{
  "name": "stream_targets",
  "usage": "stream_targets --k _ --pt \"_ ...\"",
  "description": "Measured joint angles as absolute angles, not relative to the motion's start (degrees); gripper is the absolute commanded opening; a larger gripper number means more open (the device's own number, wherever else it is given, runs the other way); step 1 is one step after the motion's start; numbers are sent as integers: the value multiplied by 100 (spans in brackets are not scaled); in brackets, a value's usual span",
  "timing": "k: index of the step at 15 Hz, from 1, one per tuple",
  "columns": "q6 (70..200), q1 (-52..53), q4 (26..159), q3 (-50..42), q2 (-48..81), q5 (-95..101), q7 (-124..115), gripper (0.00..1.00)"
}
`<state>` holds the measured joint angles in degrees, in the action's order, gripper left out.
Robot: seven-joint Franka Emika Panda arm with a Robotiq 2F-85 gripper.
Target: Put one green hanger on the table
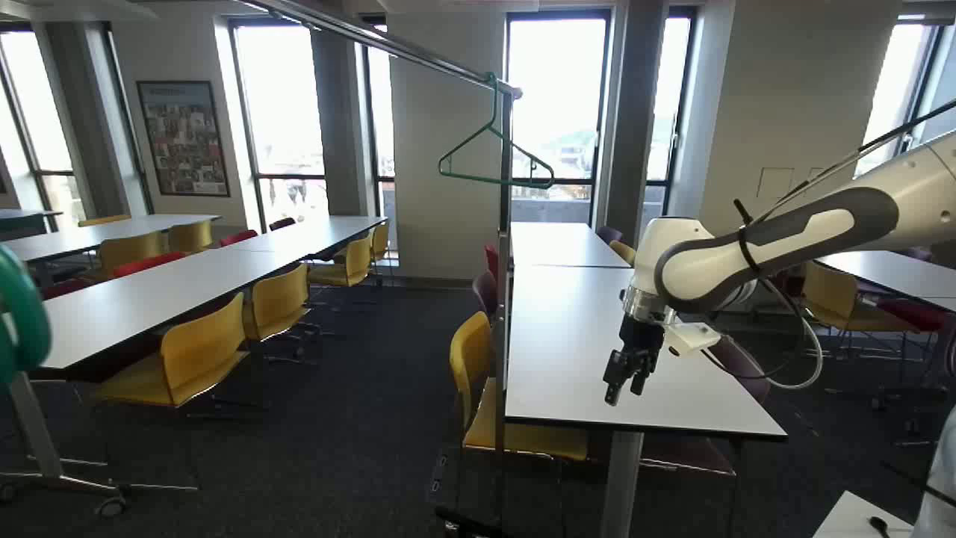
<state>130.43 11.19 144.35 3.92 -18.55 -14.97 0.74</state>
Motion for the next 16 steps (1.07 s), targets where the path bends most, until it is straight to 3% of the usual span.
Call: stream_targets --k 4,16 --pt "13042 1105 14435 402 -1854 -1351 79 100" --pt "13354 304 13650 1040 -1200 3533 -1072 100"
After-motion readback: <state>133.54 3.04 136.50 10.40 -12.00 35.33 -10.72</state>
